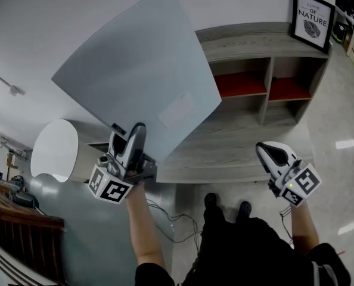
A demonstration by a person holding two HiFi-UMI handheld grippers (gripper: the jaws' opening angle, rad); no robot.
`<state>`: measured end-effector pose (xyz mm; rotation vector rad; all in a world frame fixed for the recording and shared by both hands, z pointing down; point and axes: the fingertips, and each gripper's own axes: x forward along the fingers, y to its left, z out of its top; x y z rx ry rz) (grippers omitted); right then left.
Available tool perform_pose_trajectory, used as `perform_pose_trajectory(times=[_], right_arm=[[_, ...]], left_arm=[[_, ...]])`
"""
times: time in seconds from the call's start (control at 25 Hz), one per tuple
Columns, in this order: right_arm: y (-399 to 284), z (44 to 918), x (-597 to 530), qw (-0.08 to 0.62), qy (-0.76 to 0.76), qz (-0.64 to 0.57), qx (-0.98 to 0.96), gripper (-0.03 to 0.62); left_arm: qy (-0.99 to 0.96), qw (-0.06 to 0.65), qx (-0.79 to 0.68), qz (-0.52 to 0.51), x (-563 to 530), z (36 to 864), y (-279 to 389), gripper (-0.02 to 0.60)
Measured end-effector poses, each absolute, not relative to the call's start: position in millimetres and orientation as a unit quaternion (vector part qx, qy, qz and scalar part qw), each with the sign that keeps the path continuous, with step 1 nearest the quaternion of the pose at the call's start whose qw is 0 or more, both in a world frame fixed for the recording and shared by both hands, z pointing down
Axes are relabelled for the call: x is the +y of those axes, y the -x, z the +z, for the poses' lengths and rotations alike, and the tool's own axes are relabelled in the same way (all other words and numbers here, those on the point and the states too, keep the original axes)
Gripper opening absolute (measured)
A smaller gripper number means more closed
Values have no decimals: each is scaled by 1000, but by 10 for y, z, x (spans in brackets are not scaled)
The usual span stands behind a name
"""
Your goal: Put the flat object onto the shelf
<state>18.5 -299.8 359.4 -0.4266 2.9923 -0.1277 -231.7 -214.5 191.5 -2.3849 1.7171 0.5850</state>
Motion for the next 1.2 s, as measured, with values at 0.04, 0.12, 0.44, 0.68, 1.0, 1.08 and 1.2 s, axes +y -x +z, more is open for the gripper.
perform_pose_trajectory(times=[0.04,0.12,0.44,0.68,1.0,1.08,1.2], right_arm=[[-167,3579,-3014,58,144,-40,987,12],[-120,3551,-3047,58,151,-35,986,12],[335,3413,-3094,57,173,-15,983,12],[761,3322,-3114,52,199,-10,979,12],[1178,3310,-3154,46,237,-5,970,12],[1246,3323,-3151,46,248,-5,968,12],[1311,3334,-3138,49,263,-6,964,12]], left_arm=[[795,78,569,195,-2188,1864,2375,270],[798,85,563,199,-2290,1777,2495,270],[804,103,546,214,-2711,1589,3142,272],[816,103,526,215,-3076,1492,3690,272],[842,99,489,206,-3596,1534,4126,273],[848,97,477,209,-3704,1561,4183,273],[855,93,467,206,-3851,1601,4232,273]])
